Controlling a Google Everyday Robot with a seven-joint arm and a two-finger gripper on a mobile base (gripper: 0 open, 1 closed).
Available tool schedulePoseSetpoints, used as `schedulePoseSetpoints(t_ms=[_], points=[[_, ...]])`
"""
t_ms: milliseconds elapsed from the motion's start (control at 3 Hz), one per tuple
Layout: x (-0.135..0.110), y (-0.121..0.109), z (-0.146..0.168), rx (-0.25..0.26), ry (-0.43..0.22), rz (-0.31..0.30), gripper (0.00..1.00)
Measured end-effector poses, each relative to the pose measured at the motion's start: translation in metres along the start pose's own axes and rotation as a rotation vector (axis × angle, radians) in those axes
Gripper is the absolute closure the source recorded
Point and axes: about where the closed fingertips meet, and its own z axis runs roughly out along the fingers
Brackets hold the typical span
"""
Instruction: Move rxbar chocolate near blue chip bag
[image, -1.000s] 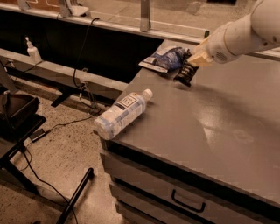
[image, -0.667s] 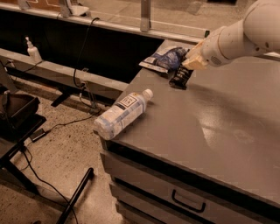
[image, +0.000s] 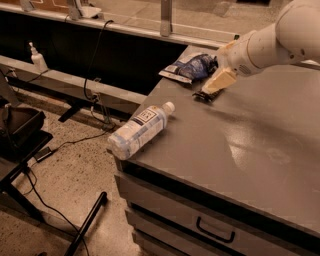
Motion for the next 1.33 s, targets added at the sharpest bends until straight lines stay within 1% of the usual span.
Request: schedulePoseSetpoints(t_ms=[333, 667, 1000, 1333], points=[[0.0, 0.001, 0.001, -0.002, 0.0, -0.001, 0.0], [0.016, -0.009, -0.017, -0.025, -0.014, 0.059, 0.0], [0.045, -0.027, -0.071, -0.016, 0.086, 0.134, 0.0], [0.069, -0.035, -0.1, -0.022, 0.239, 0.207, 0.0]])
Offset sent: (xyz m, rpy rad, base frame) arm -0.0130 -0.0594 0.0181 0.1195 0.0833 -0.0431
